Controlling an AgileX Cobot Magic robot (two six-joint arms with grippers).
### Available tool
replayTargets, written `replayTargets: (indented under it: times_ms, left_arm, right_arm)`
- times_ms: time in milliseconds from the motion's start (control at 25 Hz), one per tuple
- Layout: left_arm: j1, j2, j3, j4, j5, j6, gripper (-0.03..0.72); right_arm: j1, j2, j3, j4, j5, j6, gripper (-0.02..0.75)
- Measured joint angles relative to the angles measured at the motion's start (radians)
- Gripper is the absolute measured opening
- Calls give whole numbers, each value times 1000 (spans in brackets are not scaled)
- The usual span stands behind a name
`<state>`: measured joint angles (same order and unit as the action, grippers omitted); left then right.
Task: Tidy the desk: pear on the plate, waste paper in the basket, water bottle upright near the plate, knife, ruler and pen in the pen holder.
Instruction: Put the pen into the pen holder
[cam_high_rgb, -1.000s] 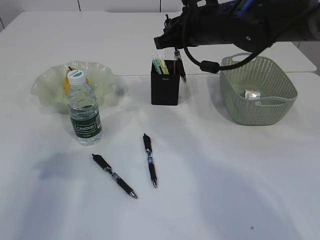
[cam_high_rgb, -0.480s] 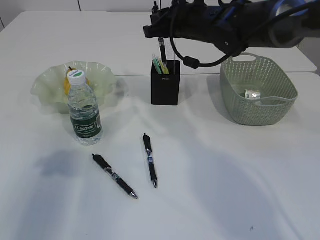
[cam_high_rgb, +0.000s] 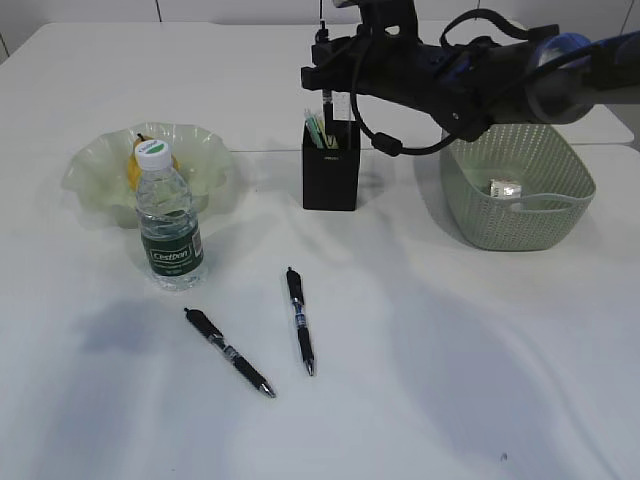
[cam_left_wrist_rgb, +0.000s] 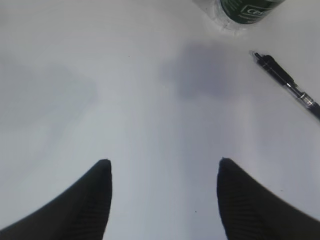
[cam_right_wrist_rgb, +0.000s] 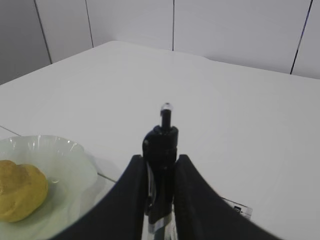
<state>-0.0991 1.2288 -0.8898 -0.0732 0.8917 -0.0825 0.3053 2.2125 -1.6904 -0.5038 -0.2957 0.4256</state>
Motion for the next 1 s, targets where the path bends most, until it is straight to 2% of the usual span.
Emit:
replayTargets:
  times_ms: [560, 680, 880, 1000]
  left_arm:
    - [0, 0, 0, 0, -9, 0, 465]
    - [0, 0, 0, 0, -9, 0, 465]
    - [0, 0, 0, 0, -9, 0, 465]
    - [0, 0, 0, 0, -7, 0, 465]
  right_arm:
    - [-8, 70, -1, 13, -18, 0, 132]
    - [-8, 73, -1, 13, -9, 0, 185]
    - [-8, 73, -1, 13, -1, 0, 334]
    - [-8, 73, -1, 13, 1, 15, 360]
